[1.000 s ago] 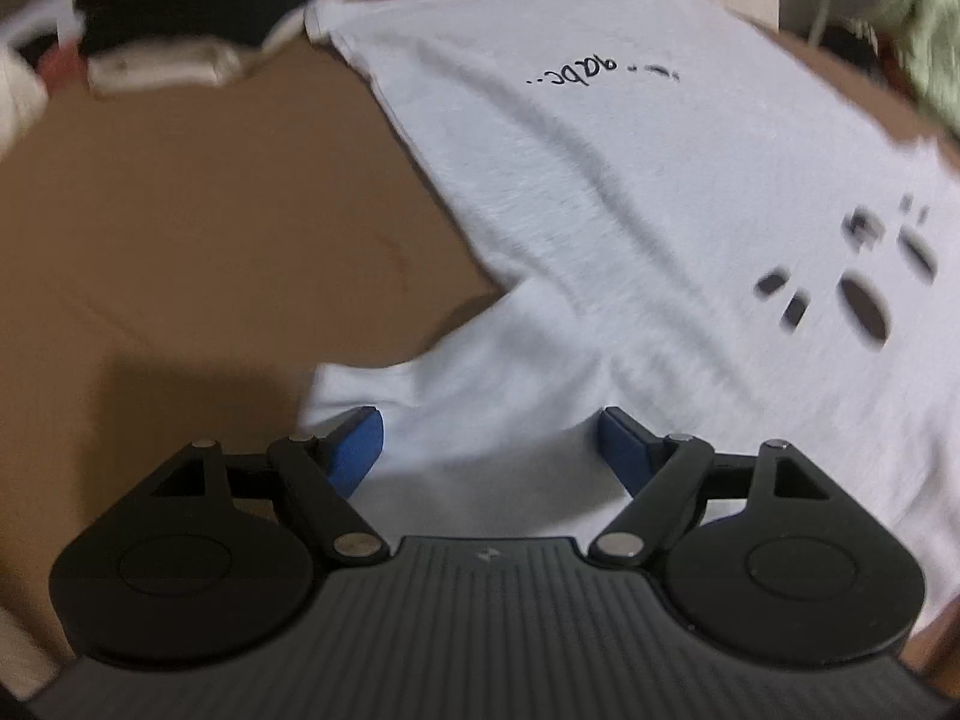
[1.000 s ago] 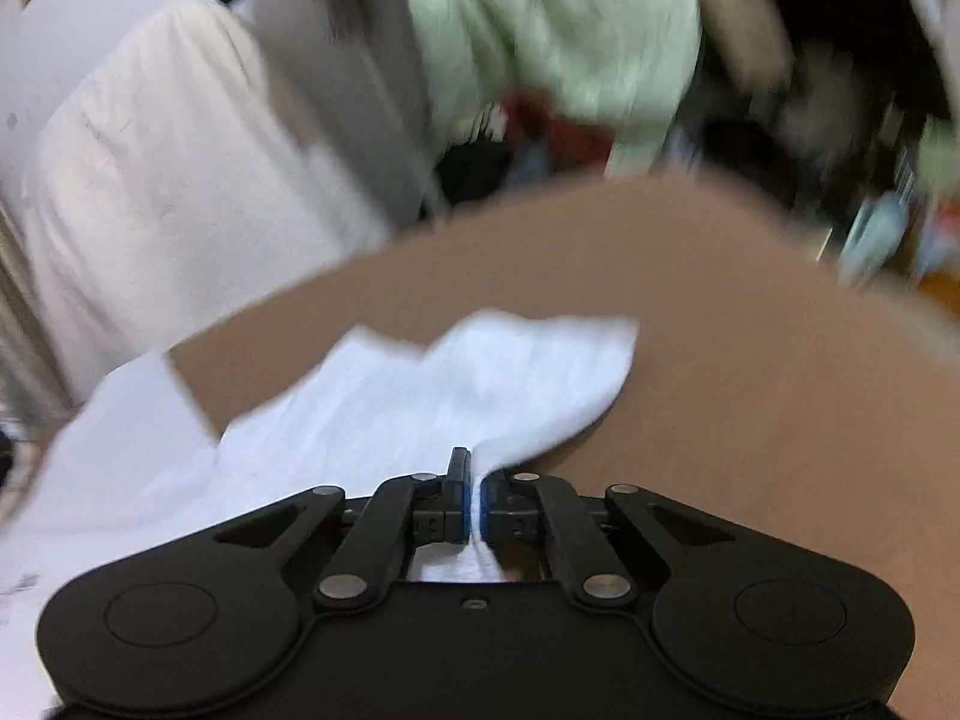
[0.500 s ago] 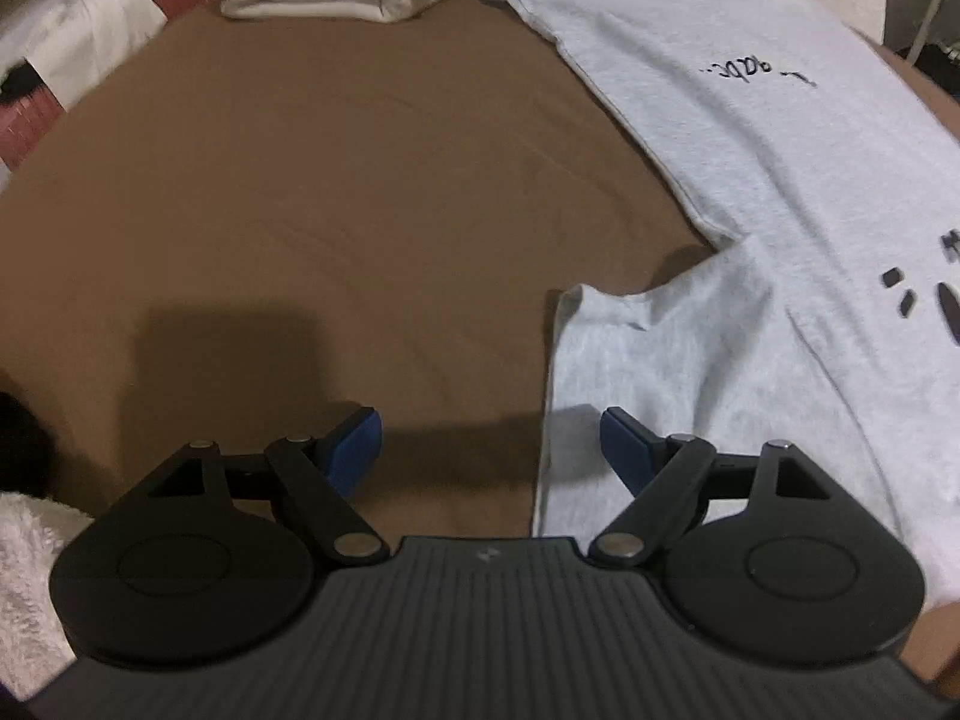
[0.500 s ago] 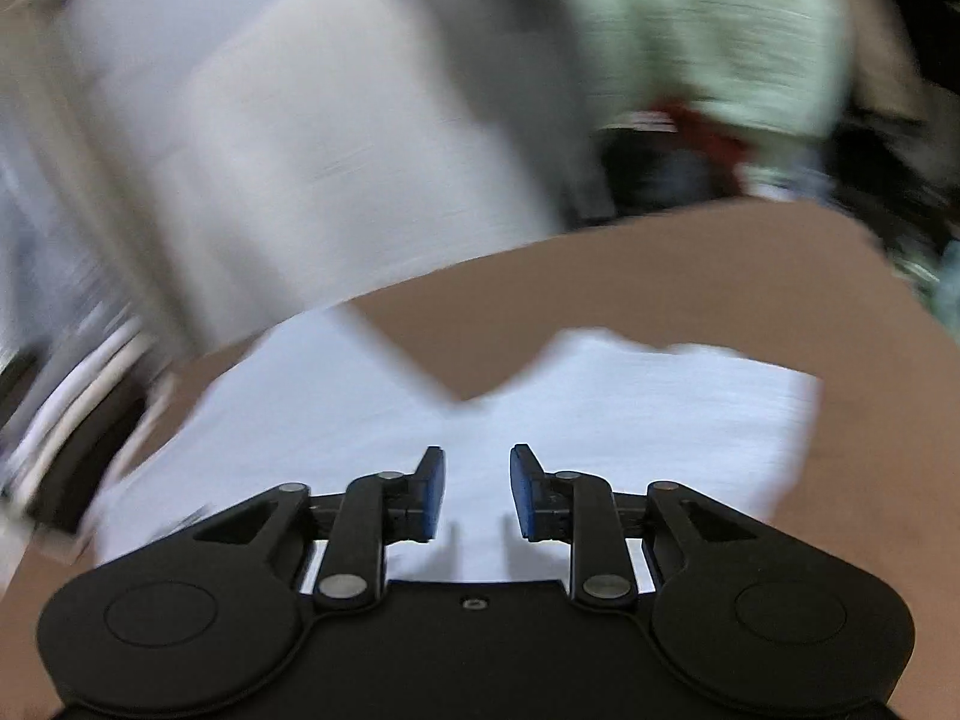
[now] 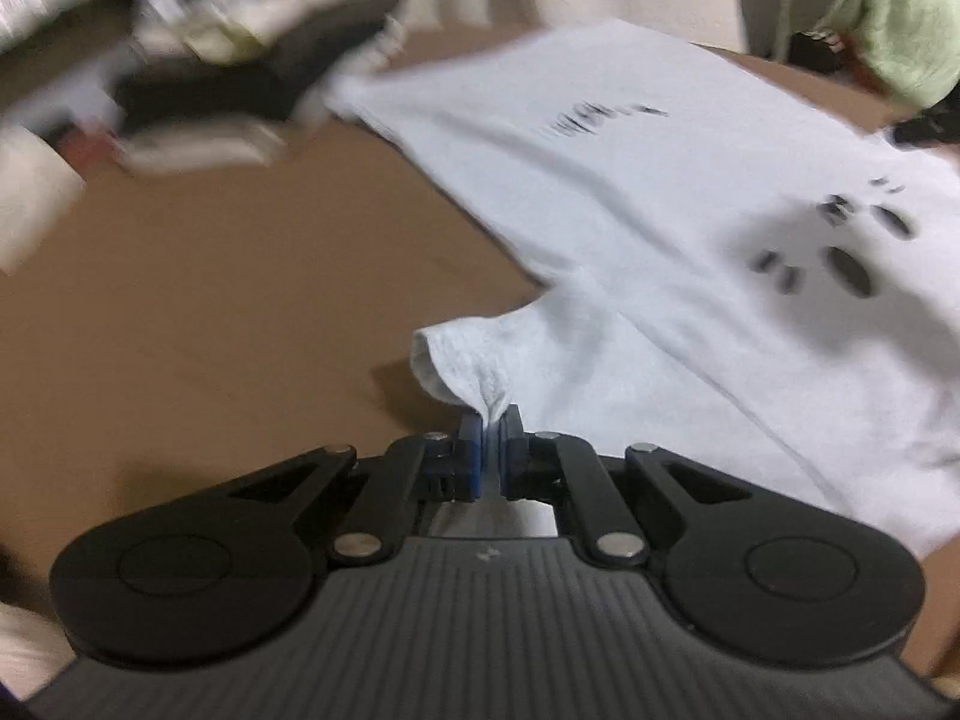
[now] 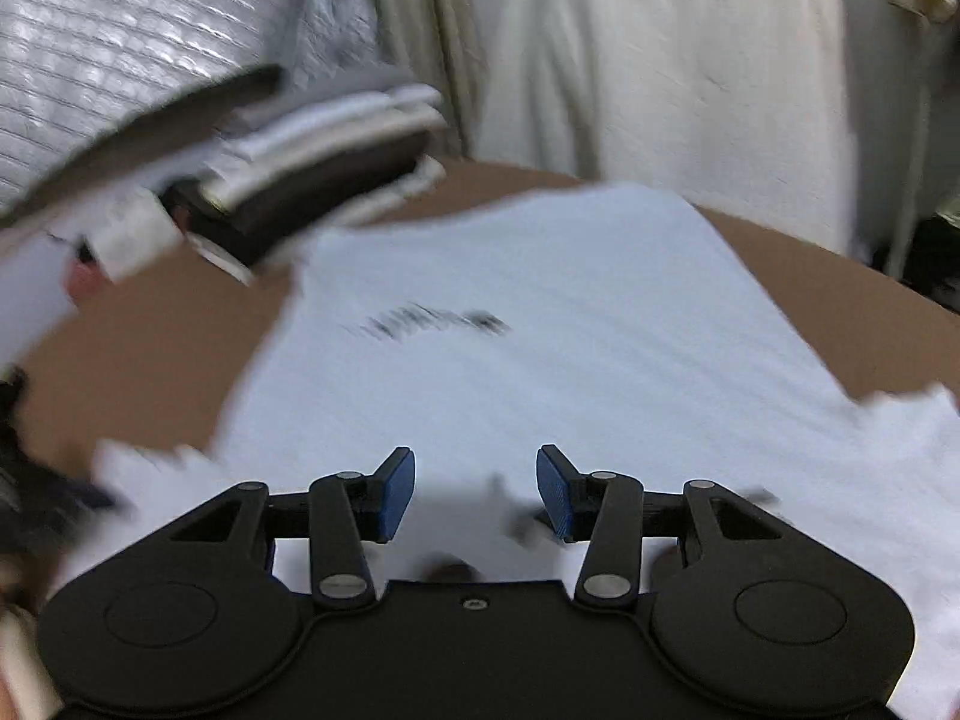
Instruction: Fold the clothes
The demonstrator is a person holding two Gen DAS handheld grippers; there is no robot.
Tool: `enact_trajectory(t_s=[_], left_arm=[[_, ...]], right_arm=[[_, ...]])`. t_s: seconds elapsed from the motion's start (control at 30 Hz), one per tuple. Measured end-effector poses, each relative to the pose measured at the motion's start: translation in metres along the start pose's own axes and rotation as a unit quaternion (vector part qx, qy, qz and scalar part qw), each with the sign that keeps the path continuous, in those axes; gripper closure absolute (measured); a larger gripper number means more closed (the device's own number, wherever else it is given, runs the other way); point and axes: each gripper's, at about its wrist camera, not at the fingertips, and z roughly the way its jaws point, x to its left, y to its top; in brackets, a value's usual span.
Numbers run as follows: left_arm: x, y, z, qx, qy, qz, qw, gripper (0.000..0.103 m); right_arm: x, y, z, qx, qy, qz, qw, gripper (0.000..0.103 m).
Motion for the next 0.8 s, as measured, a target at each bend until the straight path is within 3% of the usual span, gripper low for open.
enact_trajectory(t_s=[0.07,0.17,0.2,0.33,0.47,0.53,0.6,0.67,0.8], left_arm=[[0.001,-0.008,-0.001,0.015,-0.008,-0.003,0.9998,0.098],[-0.006,-0.026,0.01,0.054,-0.014,-0.005,0.9984,0.098],[-0.012,-0.03,0.015,0.063,-0.013,0.001,0.998,0.098],[0.001,-0.029,0.02,0.061,-0.067,-0.058,0.9942,0.098],[0.017,-0.026,0.024,0.058,-0.124,-0.121,0.9832,0.098],[0.024,-0.025,0.025,0.056,-0.152,-0.152,0.975,0.098],[0.032,-0.023,0.027,0.054,-0.179,-0.184,0.965,0.098],[0.04,-0.022,0.029,0.051,-0.207,-0.214,0.9532,0.098],[0.053,-0.019,0.032,0.043,-0.259,-0.269,0.9266,0.098]], right_arm=[[-0.028,-0.01,-0.002,0.014,-0.023,0.047,0.999,0.052],[-0.066,-0.024,-0.006,0.02,-0.022,0.139,0.99,0.052],[-0.067,-0.025,-0.007,0.017,-0.021,0.143,0.989,0.052],[-0.052,-0.024,-0.011,0.015,-0.004,0.128,0.992,0.052],[-0.017,-0.035,-0.009,0.024,0.035,0.073,0.996,0.052],[0.016,-0.039,-0.016,0.025,0.071,-0.006,0.997,0.052],[0.055,-0.048,-0.026,0.02,0.113,-0.104,0.988,0.052],[0.089,-0.06,-0.033,0.021,0.15,-0.168,0.974,0.041],[0.139,-0.084,-0.031,0.049,0.201,-0.231,0.951,0.039]])
